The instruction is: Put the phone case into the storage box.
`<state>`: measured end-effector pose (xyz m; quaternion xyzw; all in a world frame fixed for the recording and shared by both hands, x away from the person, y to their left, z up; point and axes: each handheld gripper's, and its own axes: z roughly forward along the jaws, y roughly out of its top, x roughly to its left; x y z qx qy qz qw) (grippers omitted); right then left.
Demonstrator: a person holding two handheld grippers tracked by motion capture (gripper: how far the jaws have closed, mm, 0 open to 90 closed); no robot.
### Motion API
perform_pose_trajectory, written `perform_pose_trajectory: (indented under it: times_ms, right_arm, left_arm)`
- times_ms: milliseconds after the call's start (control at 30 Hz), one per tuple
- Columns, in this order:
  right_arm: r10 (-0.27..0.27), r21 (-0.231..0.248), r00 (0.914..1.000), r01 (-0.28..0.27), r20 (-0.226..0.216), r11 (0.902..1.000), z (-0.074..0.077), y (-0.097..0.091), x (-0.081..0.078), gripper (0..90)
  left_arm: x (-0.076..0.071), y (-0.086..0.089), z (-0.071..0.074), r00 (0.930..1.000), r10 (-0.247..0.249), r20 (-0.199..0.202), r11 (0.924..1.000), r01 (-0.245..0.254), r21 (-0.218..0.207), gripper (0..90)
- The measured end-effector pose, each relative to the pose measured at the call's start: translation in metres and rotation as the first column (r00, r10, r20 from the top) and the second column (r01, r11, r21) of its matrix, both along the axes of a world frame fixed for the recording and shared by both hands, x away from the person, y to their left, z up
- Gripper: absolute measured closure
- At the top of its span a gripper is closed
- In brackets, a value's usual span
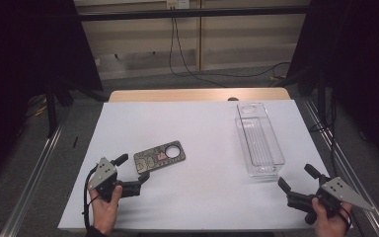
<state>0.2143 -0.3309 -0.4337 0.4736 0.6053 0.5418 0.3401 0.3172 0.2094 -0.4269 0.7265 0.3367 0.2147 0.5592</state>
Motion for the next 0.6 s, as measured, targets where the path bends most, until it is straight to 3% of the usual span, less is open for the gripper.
perform_pose_trajectory:
  times_ms: [167, 267, 467, 600]
  right_arm:
    - [0.003, -0.004, 1.0, -0.003, 0.002, 1.0, 0.0, 0.0, 0.0, 0.0]
    - [0.007, -0.007, 1.0, -0.007, 0.005, 1.0, 0.0, 0.001, 0.0, 0.0]
    - [0.005, -0.002, 1.0, -0.005, 0.0, 1.0, 0.0, 0.0, 0.0, 0.0]
    - [0.011, 0.0, 0.9999, -0.011, -0.005, 0.9999, 0.0, 0.001, 0.001, 0.0]
  left_arm:
    - [0.007, -0.003, 0.004, 0.9998, -0.014, 0.016, 0.9999, 0.014, 0.0, 4.4]
    - [0.011, -0.007, 0.006, 0.9985, -0.025, 0.049, 0.9985, 0.023, 0.049, 4.4]
    - [0.022, -0.006, 0.009, 0.9996, 0.027, 0.01, 0.9996, -0.027, 0.005, 2.1]
    - [0.031, -0.006, 0.012, 0.9998, 0.018, 0.012, 0.9993, -0.018, 0.032, 1.0]
